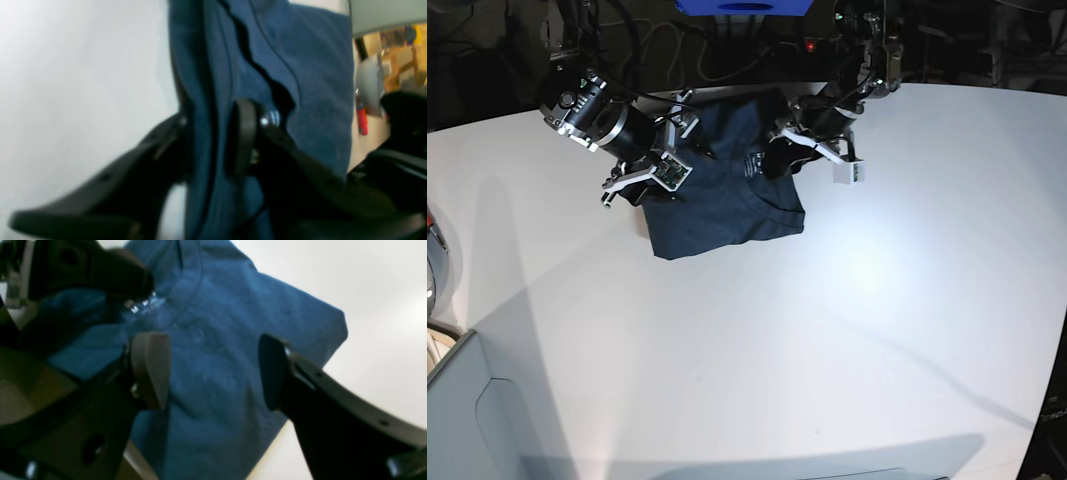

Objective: Fold the T-shirt properly
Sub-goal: 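Drag the folded bundle toward the right gripper with the left gripper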

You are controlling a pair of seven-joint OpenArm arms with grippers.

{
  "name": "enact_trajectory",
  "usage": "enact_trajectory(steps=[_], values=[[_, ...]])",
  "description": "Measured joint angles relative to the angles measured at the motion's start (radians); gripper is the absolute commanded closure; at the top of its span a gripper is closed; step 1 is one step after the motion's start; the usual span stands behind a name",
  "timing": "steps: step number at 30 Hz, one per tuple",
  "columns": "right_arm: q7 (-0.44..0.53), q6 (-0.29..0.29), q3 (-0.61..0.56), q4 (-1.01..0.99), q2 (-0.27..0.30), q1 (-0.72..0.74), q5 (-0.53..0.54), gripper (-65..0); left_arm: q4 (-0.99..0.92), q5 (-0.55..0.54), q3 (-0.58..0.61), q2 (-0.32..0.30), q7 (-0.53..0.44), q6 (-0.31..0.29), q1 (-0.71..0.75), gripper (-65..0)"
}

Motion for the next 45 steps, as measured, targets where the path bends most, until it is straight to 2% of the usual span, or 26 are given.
enact_trajectory(steps=[2, 9, 13, 19, 23, 28, 30, 33, 35, 40, 45], values=[[0.000, 0.000, 0.000, 0.000, 0.000, 0.000, 0.000, -39.5, -0.023, 0.004, 0.014, -0.004, -0.010, 0.000, -0.029, 0.0], [0.002, 0.000, 0.025, 0.000, 0.000, 0.002, 0.001, -39.5, -0.077, -0.001, 0.136, -0.079, 0.007, 0.019, -0.122, 0.0], [0.002, 0.000, 0.130, 0.003, -0.025, 0.006, 0.000, -39.4, -0.148, -0.022, 0.253, -0.183, 0.018, 0.004, -0.244, 0.0], [0.002, 0.000, 0.320, 0.004, -0.100, 0.036, 0.002, -39.3, -0.285, -0.024, 0.590, -0.340, 0.004, -0.002, -0.541, 0.0], [0.001, 0.000, 0.423, 0.018, -0.127, 0.053, 0.002, -39.3, -0.362, -0.023, 0.895, -0.380, -0.001, 0.004, -0.765, 0.0], [0.000, 0.000, 0.495, 0.018, -0.143, 0.064, 0.002, -39.3, -0.453, -0.025, 1.252, -0.337, -0.018, 0.003, -1.014, 0.0], [0.000, 0.000, 0.517, 0.018, -0.141, 0.064, 0.000, -39.3, -0.490, -0.013, 1.352, -0.298, -0.016, -0.001, -1.090, 0.0], [-0.001, 0.000, 0.533, 0.018, -0.147, 0.064, 0.001, -39.3, -0.534, 0.087, 1.451, -0.225, -0.011, -0.002, -1.159, 0.0], [0.001, 0.000, 0.560, 0.018, -0.163, 0.066, 0.002, -39.3, -0.562, 0.177, 1.463, -0.173, -0.012, -0.008, -1.167, 0.0], [-0.002, 0.000, 0.578, 0.017, -0.175, 0.063, -0.001, -39.3, -0.611, 0.405, 1.453, -0.077, -0.003, -0.230, -1.168, 0.0], [-0.001, 0.000, 0.579, 0.017, -0.177, 0.055, 0.000, -39.3, -0.630, 0.560, 1.339, -0.031, -0.011, -0.245, -1.104, 0.0]])
